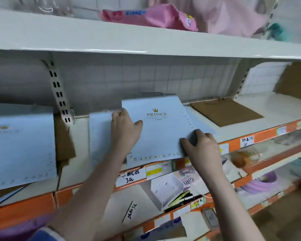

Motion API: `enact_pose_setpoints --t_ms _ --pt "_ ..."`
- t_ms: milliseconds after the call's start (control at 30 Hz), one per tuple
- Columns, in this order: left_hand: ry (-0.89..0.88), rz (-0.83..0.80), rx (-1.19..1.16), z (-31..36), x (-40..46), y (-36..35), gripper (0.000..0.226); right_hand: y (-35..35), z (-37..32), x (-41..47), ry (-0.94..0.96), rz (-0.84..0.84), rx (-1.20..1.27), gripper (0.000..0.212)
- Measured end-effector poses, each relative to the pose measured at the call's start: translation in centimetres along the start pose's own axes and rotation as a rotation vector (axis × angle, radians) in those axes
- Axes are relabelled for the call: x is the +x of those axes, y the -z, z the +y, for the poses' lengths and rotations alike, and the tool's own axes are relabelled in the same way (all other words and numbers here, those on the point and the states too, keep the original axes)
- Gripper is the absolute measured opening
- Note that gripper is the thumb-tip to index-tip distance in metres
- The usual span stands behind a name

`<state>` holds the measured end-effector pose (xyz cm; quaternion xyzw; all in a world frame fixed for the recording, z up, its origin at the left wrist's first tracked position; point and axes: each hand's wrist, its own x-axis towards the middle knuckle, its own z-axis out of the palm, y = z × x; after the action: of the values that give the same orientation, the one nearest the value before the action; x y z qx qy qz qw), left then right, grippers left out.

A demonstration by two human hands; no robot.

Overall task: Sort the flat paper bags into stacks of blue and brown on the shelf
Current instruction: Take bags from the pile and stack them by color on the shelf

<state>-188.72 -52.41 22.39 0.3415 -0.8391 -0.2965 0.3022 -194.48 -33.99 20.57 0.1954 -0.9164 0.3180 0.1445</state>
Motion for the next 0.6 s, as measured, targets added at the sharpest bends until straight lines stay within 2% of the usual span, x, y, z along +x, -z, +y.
enact_pose_setpoints --t_ms 67,267,433,600 --pt "-0.025 -0.037 0.015 1.0 1.0 -1.8 0.061 -0.3 1.1 1.9 -0.003 0.018 -0.001 0.031" --pt "-0.044 -0.089 0.054 3.3 2.5 -6.5 0.039 -1.1 4.7 6.4 -0.038 -0.006 -0.031 0.033" --pt "0.007 -0.067 0.060 5.1 3.4 -10.6 0.028 -1.6 8.5 10.8 0.022 -0.068 -0.012 0.034" --pt "0.133 -0.048 0.071 7.1 3.0 -14.1 0.023 -2.0 12.2 14.6 0.152 -0.130 -0.008 0.036"
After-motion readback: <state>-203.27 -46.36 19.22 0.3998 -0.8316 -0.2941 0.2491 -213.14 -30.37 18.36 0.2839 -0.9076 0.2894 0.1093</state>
